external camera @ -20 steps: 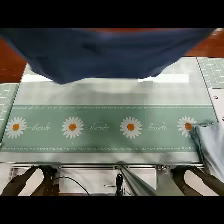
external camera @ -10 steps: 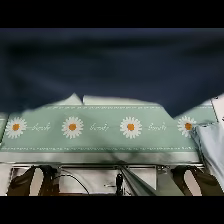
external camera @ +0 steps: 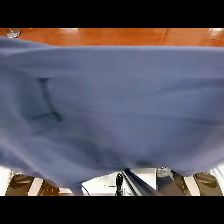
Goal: Fold the shirts.
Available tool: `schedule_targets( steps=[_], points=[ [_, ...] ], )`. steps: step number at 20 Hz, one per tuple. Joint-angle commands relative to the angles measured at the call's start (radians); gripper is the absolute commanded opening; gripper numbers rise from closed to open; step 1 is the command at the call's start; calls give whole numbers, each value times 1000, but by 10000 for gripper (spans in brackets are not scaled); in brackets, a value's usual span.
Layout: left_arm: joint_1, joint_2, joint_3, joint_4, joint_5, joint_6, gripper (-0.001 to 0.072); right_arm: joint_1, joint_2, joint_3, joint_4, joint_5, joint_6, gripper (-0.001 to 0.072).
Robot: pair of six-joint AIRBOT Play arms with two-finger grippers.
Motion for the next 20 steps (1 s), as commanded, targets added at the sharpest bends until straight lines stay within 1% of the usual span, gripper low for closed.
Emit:
schedule_targets(
  steps=[1,3,4,5,6,9,10,13,17,20],
  points=[
    [-18,-88,-189,-63,48,-20,23,1,-15,-221,63,-87,-12,24],
    [-19,-190,-266,-120,102,-19,23,1,-64,-369,137,-180,-67,23],
    [-20,-251,-283,-153,111,-6,23,2,-106,-436,179,-219,-103,24],
    [-26,-320,-287,-182,120,36,23,2,-155,-485,219,-247,-137,23],
    [-35,-384,-287,-203,143,42,23,2,-213,-525,265,-296,-175,24],
    [-80,-583,-285,-222,290,60,23,2,-430,-534,327,-466,-228,23],
    [-93,-644,-285,-224,341,60,23,2,-513,-526,361,-507,-241,23],
    [-121,-812,-285,-232,466,60,23,21,-767,-439,427,-527,-288,23],
    [-124,-992,-218,-232,508,49,23,86,-1048,-230,458,-568,-260,23],
    [-127,-1084,-157,-232,484,-22,24,103,-1198,-80,459,-564,-187,24]
  ],
)
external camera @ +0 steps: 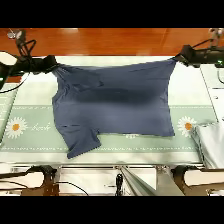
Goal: Fold the shirts.
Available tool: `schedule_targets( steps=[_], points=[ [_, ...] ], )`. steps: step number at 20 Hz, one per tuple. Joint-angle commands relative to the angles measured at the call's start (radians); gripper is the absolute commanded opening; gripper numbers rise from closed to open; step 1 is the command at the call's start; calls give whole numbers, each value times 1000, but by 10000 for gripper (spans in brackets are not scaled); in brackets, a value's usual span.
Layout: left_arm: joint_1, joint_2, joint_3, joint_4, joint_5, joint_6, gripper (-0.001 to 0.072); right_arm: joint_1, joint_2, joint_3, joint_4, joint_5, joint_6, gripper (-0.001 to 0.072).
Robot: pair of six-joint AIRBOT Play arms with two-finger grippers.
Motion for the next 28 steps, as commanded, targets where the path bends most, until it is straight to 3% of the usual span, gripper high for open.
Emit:
schedule_targets(
  steps=[1,5,10,12,15,21,22,23,24,26,28],
  points=[
    [-5,-115,51,-3,0,-59,23,21,-185,153,27,-13,71,23],
    [13,-131,53,-3,-98,-55,24,-3,-205,163,23,59,63,24],
    [68,-135,77,7,-423,91,24,-80,-206,163,-78,382,54,24],
    [75,-154,76,33,-510,92,24,-76,-206,156,-175,451,54,24],
    [71,-202,76,50,-537,91,24,-45,-206,85,-244,433,54,24],
    [76,-261,77,56,-624,75,26,-37,-249,14,-228,380,90,25],
    [76,-257,80,66,-649,67,157,-37,-250,14,-227,378,108,147],
    [75,-257,89,82,-694,60,551,-37,-248,14,-220,388,122,510],
    [76,-257,110,142,-749,41,703,-40,-240,21,-213,429,92,627],
    [88,-236,141,314,-818,-86,703,-65,-193,31,-236,473,88,628],
    [123,-163,122,357,-831,-127,703,-111,-103,28,-313,492,105,628]
  ],
)
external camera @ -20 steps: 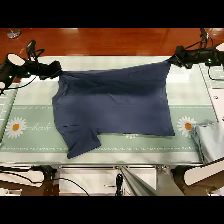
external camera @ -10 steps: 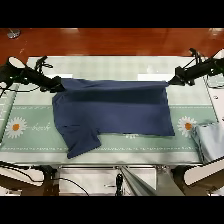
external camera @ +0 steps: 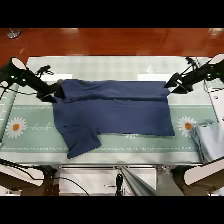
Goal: Fold the shirts.
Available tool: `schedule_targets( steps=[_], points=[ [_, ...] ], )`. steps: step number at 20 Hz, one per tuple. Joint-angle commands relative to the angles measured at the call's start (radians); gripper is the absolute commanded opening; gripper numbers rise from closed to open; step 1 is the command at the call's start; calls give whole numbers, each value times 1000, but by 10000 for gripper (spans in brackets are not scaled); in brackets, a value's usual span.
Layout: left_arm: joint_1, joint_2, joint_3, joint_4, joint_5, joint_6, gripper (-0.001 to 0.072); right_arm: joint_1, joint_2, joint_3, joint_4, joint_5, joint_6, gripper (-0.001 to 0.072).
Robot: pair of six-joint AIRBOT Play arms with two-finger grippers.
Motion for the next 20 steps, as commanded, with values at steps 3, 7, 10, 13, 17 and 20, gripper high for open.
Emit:
schedule_targets(
  steps=[3,7,10,13,17,20],
  points=[
    [91,237,-177,123,19,-76,703,-130,266,-132,-125,-13,3,628],
    [249,484,-597,61,135,-29,703,-238,583,-589,-38,-217,-55,626],
    [389,621,-872,-215,235,48,703,-243,771,-890,115,-321,-127,624],
    [400,673,-1025,-335,288,132,703,-242,864,-1066,286,-336,-196,624],
    [350,669,-1097,-439,337,209,703,-242,884,-1115,344,-324,-224,624],
    [256,668,-1100,-466,390,235,702,-242,884,-1114,351,-320,-224,624]
  ],
)
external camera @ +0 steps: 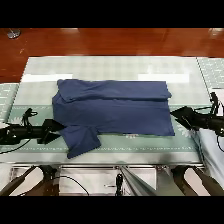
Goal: Fold the shirts.
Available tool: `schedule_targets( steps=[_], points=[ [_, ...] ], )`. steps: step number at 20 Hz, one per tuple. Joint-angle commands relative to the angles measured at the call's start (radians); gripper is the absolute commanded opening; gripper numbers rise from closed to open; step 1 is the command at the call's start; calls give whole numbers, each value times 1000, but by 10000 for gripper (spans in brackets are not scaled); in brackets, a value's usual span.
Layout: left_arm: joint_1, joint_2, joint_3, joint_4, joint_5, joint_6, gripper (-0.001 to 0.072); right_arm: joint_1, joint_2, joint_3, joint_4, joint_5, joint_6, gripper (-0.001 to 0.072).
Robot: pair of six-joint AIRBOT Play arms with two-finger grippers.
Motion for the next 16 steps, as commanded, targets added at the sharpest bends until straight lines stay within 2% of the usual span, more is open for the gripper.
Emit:
schedule_targets(
  steps=[1,2,4,5,6,7,9,13,16],
  points=[
    [-105,6,-32,-58,85,47,702,-2,15,-26,37,-1,-15,624],
    [-151,6,-32,-56,85,47,701,-14,14,-13,4,-9,-14,624],
    [-210,5,-32,-31,77,47,672,-83,14,61,-185,-2,41,624],
    [-213,5,-32,-27,75,47,549,-134,15,106,-312,5,100,624],
    [-213,5,-32,-27,74,46,257,-180,15,132,-408,14,159,624],
    [-213,6,-32,-28,74,46,31,-222,15,135,-470,34,219,624],
    [-213,6,-31,-31,74,44,24,-238,15,106,-494,96,261,624],
    [-213,6,-29,-31,70,47,24,-87,-5,31,-496,189,247,624],
    [-213,6,-29,-31,70,47,24,21,-80,30,-476,195,230,624]
  ],
)
